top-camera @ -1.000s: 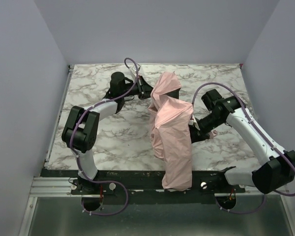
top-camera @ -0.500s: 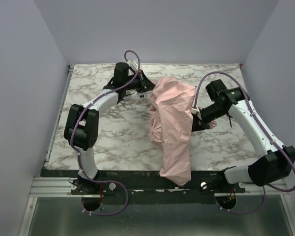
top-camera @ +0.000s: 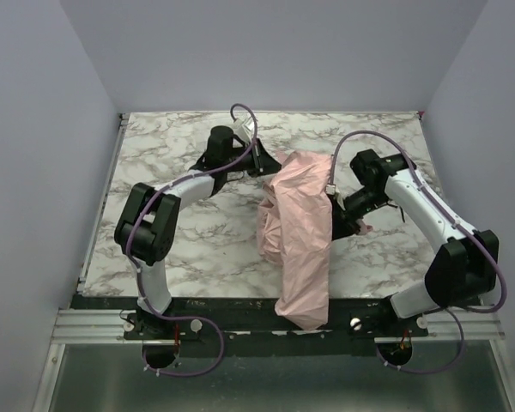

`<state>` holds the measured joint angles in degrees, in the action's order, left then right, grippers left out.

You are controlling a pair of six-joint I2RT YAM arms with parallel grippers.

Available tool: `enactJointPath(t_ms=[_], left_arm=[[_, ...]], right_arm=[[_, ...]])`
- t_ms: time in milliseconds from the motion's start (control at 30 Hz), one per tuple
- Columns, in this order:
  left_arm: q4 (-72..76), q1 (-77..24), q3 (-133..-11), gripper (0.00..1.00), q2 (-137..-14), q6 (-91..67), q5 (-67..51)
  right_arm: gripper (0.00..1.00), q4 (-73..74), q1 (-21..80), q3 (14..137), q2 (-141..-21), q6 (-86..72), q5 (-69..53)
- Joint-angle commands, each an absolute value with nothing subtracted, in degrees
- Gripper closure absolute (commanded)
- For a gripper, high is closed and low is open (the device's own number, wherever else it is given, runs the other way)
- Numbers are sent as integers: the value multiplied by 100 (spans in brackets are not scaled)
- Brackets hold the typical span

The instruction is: Put away the umbrella

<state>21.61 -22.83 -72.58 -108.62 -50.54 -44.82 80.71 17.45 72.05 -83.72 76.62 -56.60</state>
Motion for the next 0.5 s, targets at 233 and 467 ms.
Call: enactJointPath(t_ms=[233,467], left_arm=[[3844,-2604,-5814,100,-10051,-5578,-4744],[2571,-2545,-7091,100,-10885,-5407,-4143]], right_arm=[[99,8139,1153,8240,-10133,8451,-5469],[99,7207,1169,7883,-10580,8777,-5308]])
